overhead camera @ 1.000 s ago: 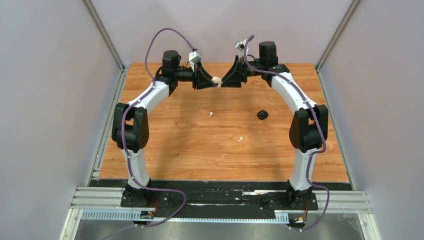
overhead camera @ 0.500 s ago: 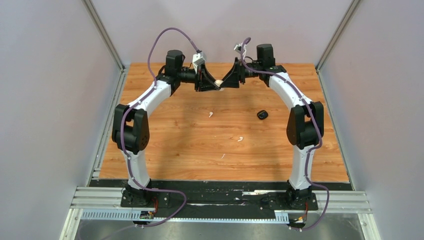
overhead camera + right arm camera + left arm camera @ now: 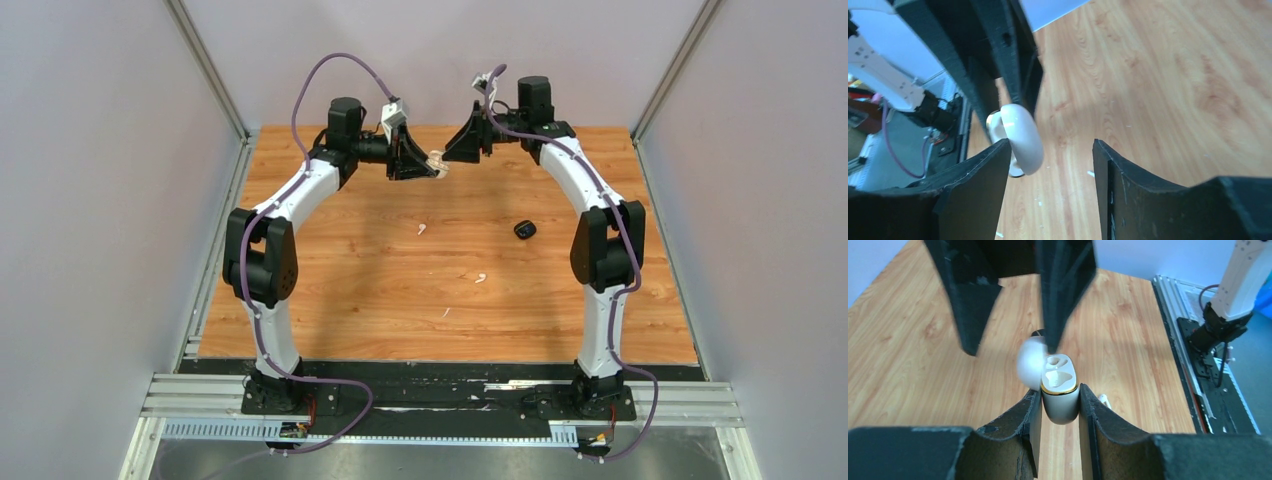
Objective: Insert the wireless bluetooth earbuds into the charging case
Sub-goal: Open the charging case, then adjust the charging case.
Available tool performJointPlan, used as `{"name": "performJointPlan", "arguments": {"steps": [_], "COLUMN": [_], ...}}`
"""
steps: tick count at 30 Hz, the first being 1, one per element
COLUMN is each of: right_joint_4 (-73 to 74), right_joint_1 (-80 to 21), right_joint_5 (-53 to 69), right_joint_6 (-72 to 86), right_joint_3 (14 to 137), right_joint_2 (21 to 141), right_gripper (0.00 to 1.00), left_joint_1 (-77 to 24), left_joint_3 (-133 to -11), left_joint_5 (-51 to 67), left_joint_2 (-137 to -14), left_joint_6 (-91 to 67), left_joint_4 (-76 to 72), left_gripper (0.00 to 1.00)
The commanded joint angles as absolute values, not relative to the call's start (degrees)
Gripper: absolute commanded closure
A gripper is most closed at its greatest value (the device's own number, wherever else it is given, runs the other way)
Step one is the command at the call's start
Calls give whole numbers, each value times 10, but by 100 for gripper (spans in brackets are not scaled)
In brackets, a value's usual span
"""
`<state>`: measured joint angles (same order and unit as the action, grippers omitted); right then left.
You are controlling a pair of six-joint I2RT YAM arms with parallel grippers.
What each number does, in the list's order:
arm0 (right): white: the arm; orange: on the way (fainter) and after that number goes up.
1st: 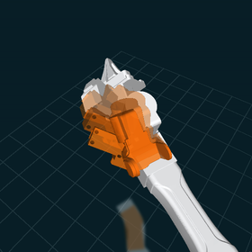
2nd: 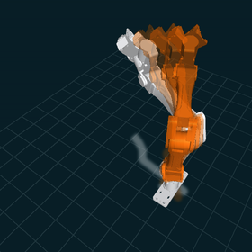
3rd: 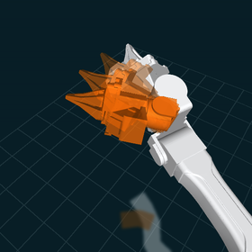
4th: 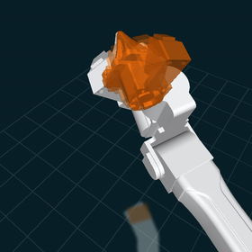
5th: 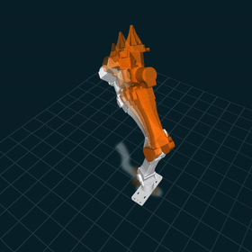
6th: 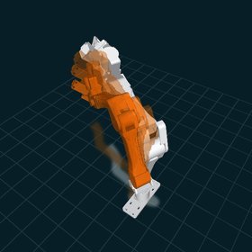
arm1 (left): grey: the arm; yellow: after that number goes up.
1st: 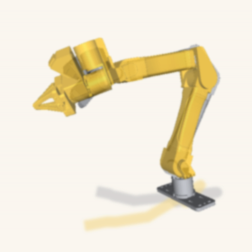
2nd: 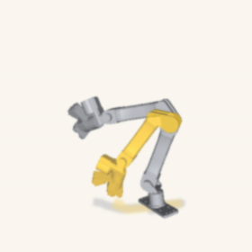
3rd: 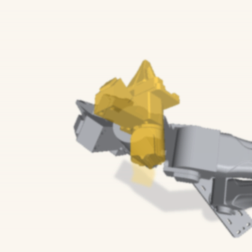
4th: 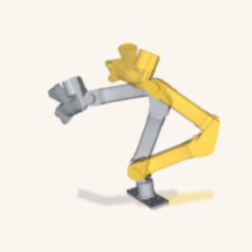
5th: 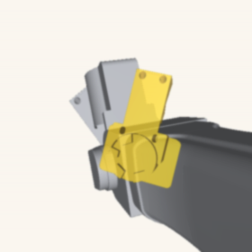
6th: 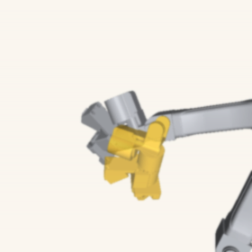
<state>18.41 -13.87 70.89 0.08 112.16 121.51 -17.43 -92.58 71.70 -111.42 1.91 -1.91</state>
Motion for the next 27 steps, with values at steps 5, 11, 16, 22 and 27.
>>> {"name": "performJointPlan", "arguments": {"steps": [5,11,16,22,27], "right_joint_4": [163,143,112,82,8], "right_joint_1": [-120,-118,-117,-120,-121], "right_joint_5": [686,728,764,777,784], "right_joint_6": [-4,36,71,103,181], "right_joint_3": [1155,1136,1114,1100,1100], "right_joint_2": [1222,1194,1176,1180,1192], "right_gripper": [40,37,37,45,49], "left_joint_1": [-185,-180,-169,-164,-164], "left_joint_3": [-966,-946,-913,-915,-913], "left_joint_5": [757,739,735,742,746], "left_joint_2": [-1090,-1099,-1116,-1143,-1141], "left_joint_6": [20,-94,-261,-397,-397], "left_joint_4": [-36,-137,-303,-459,-460], "left_gripper": [100,100,100,100,100]}}
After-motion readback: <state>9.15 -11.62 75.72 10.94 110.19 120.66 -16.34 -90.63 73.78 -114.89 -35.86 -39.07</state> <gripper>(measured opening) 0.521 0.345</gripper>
